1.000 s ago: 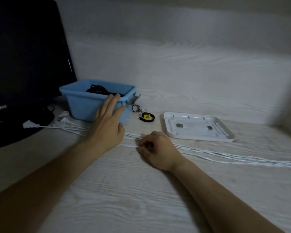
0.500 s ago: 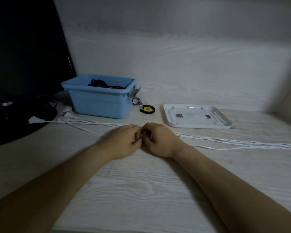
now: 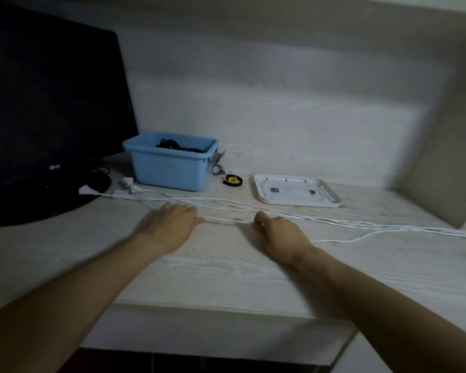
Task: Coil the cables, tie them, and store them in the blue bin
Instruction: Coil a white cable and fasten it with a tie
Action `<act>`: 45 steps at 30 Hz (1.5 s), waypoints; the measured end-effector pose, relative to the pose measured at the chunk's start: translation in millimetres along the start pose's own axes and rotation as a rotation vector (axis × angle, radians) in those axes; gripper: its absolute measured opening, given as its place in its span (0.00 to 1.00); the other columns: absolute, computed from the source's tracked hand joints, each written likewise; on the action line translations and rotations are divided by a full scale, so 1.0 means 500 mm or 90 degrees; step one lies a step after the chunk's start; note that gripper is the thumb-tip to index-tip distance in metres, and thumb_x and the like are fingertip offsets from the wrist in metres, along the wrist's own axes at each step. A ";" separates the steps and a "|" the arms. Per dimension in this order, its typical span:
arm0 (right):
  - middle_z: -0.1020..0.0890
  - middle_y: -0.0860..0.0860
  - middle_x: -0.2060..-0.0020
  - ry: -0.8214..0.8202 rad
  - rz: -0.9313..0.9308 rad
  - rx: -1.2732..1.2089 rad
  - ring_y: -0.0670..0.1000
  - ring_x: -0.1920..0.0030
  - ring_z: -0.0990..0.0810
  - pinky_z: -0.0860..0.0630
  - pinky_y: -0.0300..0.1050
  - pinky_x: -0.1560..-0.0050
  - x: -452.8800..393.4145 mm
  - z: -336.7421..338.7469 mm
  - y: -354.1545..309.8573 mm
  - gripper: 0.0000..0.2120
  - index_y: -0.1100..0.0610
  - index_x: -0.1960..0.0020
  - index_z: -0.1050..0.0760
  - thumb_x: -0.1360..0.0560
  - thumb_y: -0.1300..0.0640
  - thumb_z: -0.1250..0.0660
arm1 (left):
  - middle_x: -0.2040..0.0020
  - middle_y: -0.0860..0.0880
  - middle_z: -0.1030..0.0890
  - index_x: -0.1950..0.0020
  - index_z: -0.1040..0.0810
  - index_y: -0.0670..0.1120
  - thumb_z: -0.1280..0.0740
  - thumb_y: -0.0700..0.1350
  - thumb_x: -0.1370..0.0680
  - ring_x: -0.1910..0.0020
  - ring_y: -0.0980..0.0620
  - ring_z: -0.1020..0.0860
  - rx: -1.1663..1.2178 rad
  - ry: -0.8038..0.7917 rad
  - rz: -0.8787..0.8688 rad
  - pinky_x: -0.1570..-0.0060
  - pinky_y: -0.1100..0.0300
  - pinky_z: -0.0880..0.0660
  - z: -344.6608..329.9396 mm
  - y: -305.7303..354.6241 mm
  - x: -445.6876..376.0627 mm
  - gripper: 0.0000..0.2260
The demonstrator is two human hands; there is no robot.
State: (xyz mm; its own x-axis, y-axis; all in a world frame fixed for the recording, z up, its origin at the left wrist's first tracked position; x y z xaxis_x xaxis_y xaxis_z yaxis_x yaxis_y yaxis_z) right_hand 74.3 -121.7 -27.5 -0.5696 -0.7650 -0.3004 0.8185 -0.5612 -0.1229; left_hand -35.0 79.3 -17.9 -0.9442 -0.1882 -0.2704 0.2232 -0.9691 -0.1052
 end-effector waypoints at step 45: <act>0.21 0.61 0.55 -0.081 -0.555 -0.505 0.57 0.56 0.20 0.20 0.54 0.50 0.736 0.145 0.281 0.08 0.63 0.47 0.21 0.22 0.59 0.32 | 0.75 0.52 0.39 0.52 0.27 0.43 0.46 0.45 0.16 0.81 0.57 0.45 1.192 -0.162 0.205 0.77 0.65 0.53 0.147 0.275 0.271 0.12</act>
State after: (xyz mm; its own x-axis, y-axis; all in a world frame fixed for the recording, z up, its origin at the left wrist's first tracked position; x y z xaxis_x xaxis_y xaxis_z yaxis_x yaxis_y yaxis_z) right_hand -25.7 -505.2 -86.8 -0.9244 -0.2733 0.2660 -0.0572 -0.5902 -0.8052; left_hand -149.9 -91.4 1.3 -0.9733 -0.2159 0.0778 0.0276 0.2263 0.9737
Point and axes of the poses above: each hand's wrist, its own x-axis away from the middle knuckle, its own z-axis out of the back of the hand, y = z × x, the point moved 5 cm from there along -x, towards the middle knuckle
